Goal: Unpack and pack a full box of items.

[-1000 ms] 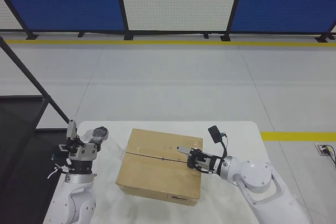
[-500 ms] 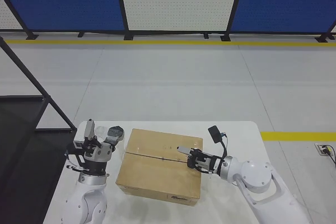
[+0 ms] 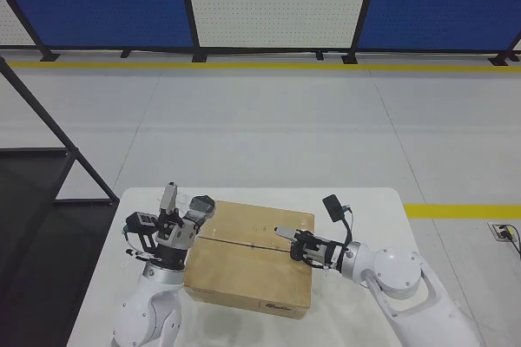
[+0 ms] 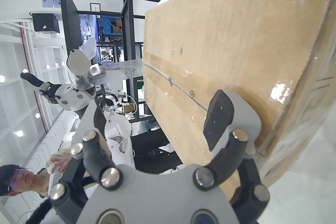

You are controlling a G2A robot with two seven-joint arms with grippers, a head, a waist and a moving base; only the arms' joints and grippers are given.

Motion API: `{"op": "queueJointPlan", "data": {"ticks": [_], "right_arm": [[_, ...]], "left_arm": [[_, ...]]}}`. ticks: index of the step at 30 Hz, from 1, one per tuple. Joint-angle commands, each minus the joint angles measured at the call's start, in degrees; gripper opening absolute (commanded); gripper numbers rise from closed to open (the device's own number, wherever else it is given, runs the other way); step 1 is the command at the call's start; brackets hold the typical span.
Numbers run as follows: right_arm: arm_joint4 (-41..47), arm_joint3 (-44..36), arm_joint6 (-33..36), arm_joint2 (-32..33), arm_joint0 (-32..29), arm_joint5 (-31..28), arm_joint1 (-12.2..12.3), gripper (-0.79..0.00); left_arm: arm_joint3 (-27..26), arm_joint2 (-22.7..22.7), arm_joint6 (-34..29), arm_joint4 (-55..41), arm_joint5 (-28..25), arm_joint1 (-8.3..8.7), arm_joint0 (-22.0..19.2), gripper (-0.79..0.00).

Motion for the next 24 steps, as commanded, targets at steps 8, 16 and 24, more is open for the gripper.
{"op": "queueJointPlan", "data": {"ticks": [8,16,24], "right_arm": [[0.0,0.0,0.0,0.0,0.0,0.0,0.0,0.000],[0.0,0.0,0.0,0.0,0.0,0.0,0.0,0.000],[0.0,0.0,0.0,0.0,0.0,0.0,0.0,0.000]], "left_arm": [[0.5,2.0,-0.2,1.9,0.8,-0.51,-0.3,0.000],[-0.5,3.5,-0.4,3.4,1.2,-0.92,-0.2,0.000],[-0.6,4.4,-0.5,4.1,1.3,-1.32,-0.1,0.000]]}}
